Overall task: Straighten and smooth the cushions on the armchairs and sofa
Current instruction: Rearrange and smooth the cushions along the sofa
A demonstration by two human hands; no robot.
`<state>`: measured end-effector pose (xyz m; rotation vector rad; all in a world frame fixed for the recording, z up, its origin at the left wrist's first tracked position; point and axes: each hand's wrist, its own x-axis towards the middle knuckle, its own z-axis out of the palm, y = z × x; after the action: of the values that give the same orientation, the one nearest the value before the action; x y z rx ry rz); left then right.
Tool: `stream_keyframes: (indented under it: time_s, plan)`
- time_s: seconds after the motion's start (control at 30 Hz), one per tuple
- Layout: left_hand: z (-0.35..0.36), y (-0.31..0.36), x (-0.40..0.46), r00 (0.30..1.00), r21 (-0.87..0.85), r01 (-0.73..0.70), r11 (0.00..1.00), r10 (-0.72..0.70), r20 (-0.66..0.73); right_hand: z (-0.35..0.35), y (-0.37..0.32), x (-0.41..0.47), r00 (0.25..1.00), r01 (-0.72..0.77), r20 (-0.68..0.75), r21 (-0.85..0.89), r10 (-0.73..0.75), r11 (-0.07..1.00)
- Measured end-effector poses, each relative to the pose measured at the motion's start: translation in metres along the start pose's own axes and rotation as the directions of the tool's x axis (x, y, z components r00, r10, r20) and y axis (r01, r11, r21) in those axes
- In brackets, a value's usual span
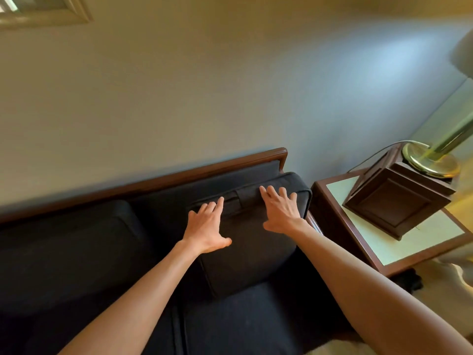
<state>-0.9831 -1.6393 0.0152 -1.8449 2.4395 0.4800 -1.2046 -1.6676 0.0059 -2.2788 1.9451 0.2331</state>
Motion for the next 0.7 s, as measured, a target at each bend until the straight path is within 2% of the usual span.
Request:
stream_keyframes:
  time_s: [0.17,0.33,0.43,0.5,0.6,0.7]
  plan:
    - [-0.002,0.035,-0.023,0.994,0.045,-0.049,0.998,0.054,-0.098,-0.007,0.026,-0.058,0.999,-0.034,0.009,-0.037,0.034,0.999]
    - [0.005,0.058,-0.035,0.999,-0.036,-0.04,0.999,0.04,0.016,-0.015,0.055,-0.074,0.993,0.039,0.108,0.11,-0.051,0.993]
    - [0.014,0.057,-0.04,1.0,-0.051,-0.023,0.998,0.022,-0.015,-0.011,0.066,-0.073,0.99,0.069,0.127,0.002,-0.068,0.998]
    - [0.016,0.052,-0.041,1.0,-0.039,-0.019,0.999,0.018,-0.02,-0.005,0.076,-0.068,0.988,0.039,0.15,-0.074,-0.028,0.996]
    - [0.016,0.044,-0.042,1.0,-0.04,-0.024,0.999,0.023,-0.017,-0.002,0.088,-0.062,0.989,0.023,0.151,-0.1,-0.008,0.995]
    - [0.013,0.033,-0.048,1.0,-0.062,-0.003,0.998,0.004,0.017,-0.013,0.08,-0.061,0.988,0.075,0.148,-0.144,-0.053,0.987]
